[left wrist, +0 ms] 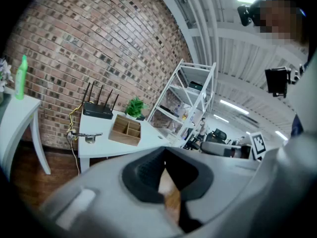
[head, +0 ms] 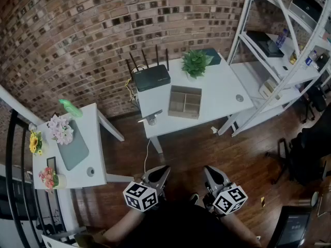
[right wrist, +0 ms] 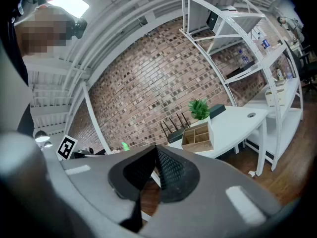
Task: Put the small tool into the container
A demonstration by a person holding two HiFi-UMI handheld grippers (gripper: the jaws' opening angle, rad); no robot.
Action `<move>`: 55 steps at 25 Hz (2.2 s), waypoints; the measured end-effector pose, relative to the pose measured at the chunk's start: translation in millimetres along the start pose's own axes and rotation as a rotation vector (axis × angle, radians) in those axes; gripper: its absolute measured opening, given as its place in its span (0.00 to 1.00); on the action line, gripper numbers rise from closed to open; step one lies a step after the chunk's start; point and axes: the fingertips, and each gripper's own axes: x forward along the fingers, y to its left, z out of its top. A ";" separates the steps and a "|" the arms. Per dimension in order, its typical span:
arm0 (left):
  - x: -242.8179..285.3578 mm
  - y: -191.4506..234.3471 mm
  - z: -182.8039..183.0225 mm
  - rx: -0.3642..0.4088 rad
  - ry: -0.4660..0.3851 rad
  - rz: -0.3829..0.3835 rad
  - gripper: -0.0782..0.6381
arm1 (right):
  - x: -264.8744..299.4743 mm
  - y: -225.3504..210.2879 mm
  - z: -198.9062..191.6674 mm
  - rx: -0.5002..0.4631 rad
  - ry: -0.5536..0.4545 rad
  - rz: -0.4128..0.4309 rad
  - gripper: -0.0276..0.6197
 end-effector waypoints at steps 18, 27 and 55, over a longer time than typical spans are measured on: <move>29.0 -15.4 -4.3 0.024 -0.004 0.037 0.11 | -40.0 -41.6 7.5 0.053 -0.013 -0.041 0.06; 48.7 21.2 3.1 0.218 0.002 0.220 0.11 | -53.6 -75.7 14.1 0.099 -0.007 -0.035 0.06; 177.8 352.7 -36.3 0.795 0.746 0.279 0.32 | 161.5 -88.5 49.6 0.077 0.073 -0.274 0.06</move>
